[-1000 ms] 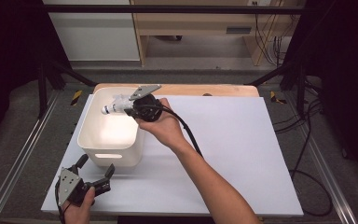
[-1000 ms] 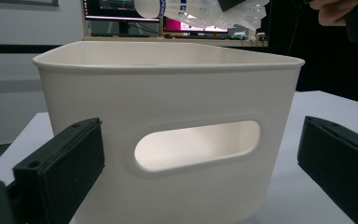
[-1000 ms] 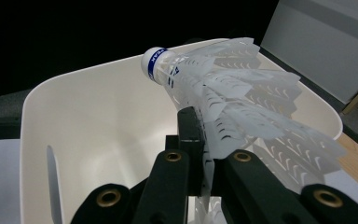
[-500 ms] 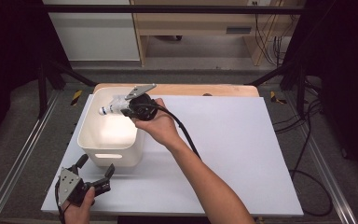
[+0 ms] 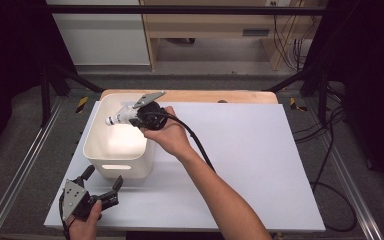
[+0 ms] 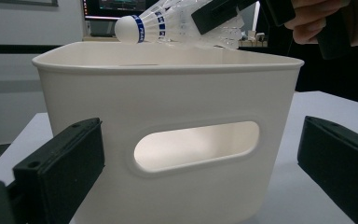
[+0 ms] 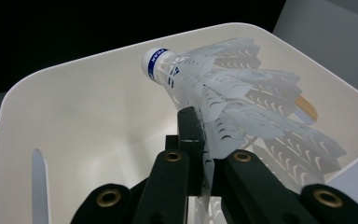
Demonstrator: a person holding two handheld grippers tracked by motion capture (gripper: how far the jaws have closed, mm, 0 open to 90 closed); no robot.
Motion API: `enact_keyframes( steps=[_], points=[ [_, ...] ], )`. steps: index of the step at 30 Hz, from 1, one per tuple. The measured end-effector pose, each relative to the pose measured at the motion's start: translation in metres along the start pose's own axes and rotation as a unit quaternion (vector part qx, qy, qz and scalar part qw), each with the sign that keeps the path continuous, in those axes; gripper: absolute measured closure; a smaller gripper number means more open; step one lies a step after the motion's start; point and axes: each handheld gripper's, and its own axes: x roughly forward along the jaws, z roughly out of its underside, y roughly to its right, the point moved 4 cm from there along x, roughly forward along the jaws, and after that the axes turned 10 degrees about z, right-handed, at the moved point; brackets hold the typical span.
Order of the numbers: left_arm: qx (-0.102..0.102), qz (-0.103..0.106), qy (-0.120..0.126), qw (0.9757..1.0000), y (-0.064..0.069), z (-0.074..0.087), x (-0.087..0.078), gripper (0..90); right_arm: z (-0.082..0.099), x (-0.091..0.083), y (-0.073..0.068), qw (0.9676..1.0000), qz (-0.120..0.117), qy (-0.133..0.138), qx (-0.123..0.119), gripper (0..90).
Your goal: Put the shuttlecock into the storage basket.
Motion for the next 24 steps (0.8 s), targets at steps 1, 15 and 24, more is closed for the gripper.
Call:
enact_keyframes(
  steps=[1, 15, 24],
  points=[
    [0.0, 0.0, 0.0, 1.0, 0.0001, 0.0, 0.0001, 0.5, 0.0003, 0.0004, -0.0002, 1.0, 0.0, -0.002, 0.0, 89.6],
    [0.002, 0.0, -0.002, 1.0, 0.0001, 0.0001, 0.0001, 0.5, 0.0037, 0.0044, -0.0005, 0.9999, -0.003, -0.009, -0.008, 89.6],
    [0.002, 0.001, -0.001, 1.0, 0.0003, 0.0, 0.0002, 0.6, 0.0056, 0.0065, -0.0024, 0.9998, -0.003, -0.017, -0.011, 89.6]
  ],
)
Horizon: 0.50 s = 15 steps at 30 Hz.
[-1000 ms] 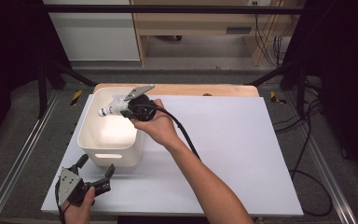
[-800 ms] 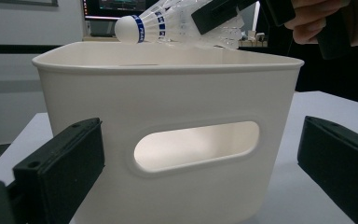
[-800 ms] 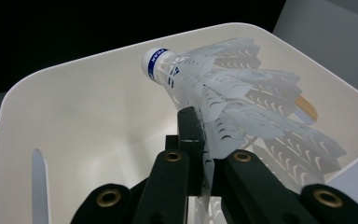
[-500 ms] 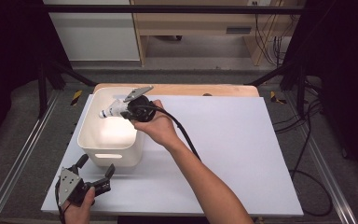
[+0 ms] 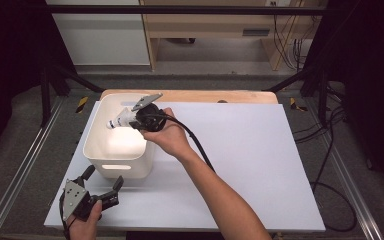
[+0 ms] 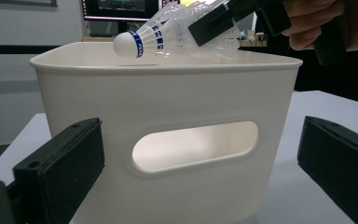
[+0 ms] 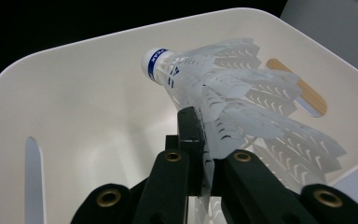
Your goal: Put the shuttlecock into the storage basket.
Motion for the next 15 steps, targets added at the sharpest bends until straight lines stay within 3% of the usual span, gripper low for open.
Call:
enact_keyframes(
  steps=[15],
  points=[
    [0.0, 0.0, 0.0, 1.0, 0.0, 0.0, 0.0, 0.6, 0.0029, 0.0038, -0.002, 0.9999, -0.003, -0.006, -0.008, 89.6]
  ],
)
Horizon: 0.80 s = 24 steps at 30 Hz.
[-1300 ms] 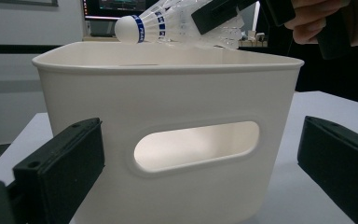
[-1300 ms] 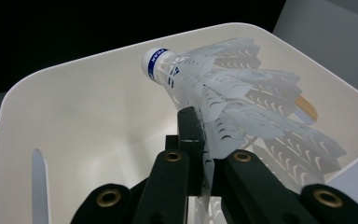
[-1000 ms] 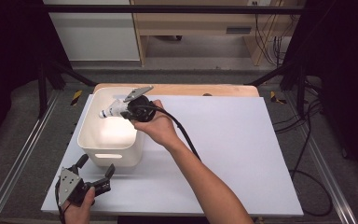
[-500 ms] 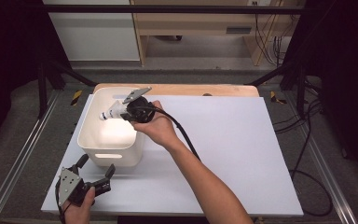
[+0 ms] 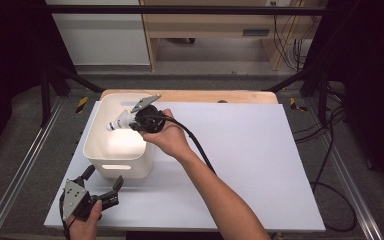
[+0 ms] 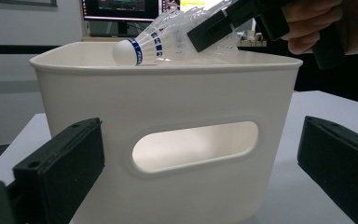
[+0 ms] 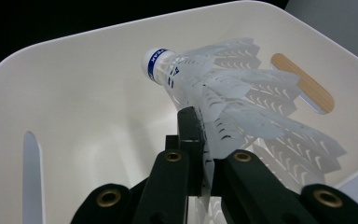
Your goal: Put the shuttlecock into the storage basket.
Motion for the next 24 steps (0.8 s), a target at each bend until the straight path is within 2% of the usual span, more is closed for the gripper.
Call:
enact_keyframes(
  steps=[24],
  points=[
    [0.0, 0.001, 0.001, 1.0, 0.0004, -0.0002, 0.0001, 0.6, 0.0072, 0.0041, -0.0037, 0.9999, -0.006, -0.015, -0.002, 89.6]
  ],
)
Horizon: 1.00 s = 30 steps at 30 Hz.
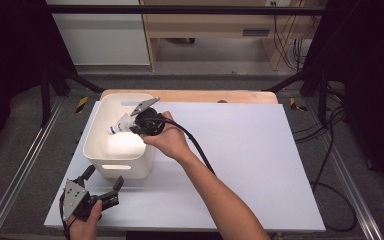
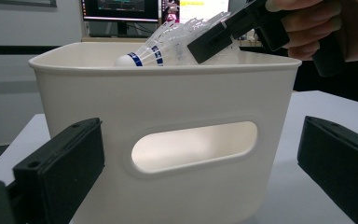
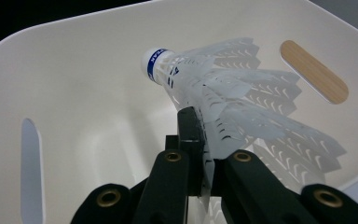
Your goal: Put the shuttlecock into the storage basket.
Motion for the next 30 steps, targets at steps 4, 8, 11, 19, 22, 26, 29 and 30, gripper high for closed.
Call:
enact_keyframes(
  steps=[4, 8, 11, 19, 22, 26, 29, 30],
  points=[
    [-0.001, 0.001, 0.0, 1.0, 0.0001, 0.0001, 0.0002, 0.6, 0.0004, 0.0001, 0.0002, 1.0, 0.0, -0.002, -0.002, 89.6],
    [-0.001, 0.001, 0.0, 1.0, 0.0003, 0.0001, 0.0002, 0.6, 0.0013, 0.0006, 0.0001, 1.0, -0.001, -0.002, -0.003, 89.6],
    [-0.001, 0.0, 0.0, 1.0, 0.0001, 0.0001, 0.0001, 0.6, 0.002, 0.001, -0.0003, 1.0, -0.002, -0.002, -0.002, 89.6],
    [-0.001, 0.001, 0.0, 1.0, 0.0002, 0.0001, 0.0002, 0.6, 0.0024, 0.0014, -0.0003, 1.0, -0.003, -0.001, -0.001, 89.6],
    [-0.001, 0.0, 0.0, 1.0, 0.0002, 0.0001, 0.0002, 0.5, 0.0023, 0.0013, -0.0004, 1.0, -0.003, -0.001, -0.001, 89.6],
    [-0.001, 0.0, -0.001, 1.0, 0.0006, 0.0002, 0.0003, 0.5, 0.0019, 0.0008, -0.0002, 1.0, -0.003, 0.0, -0.002, 89.6],
    [-0.001, 0.0, -0.001, 1.0, 0.0005, 0.0002, 0.0003, 0.6, 0.0019, 0.0007, -0.0001, 1.0, -0.003, 0.0, -0.003, 89.6],
    [-0.001, 0.0, -0.001, 1.0, 0.0005, 0.0002, 0.0002, 0.6, 0.0018, 0.0006, 0.0001, 1.0, -0.003, -0.001, -0.003, 89.6]
  ],
)
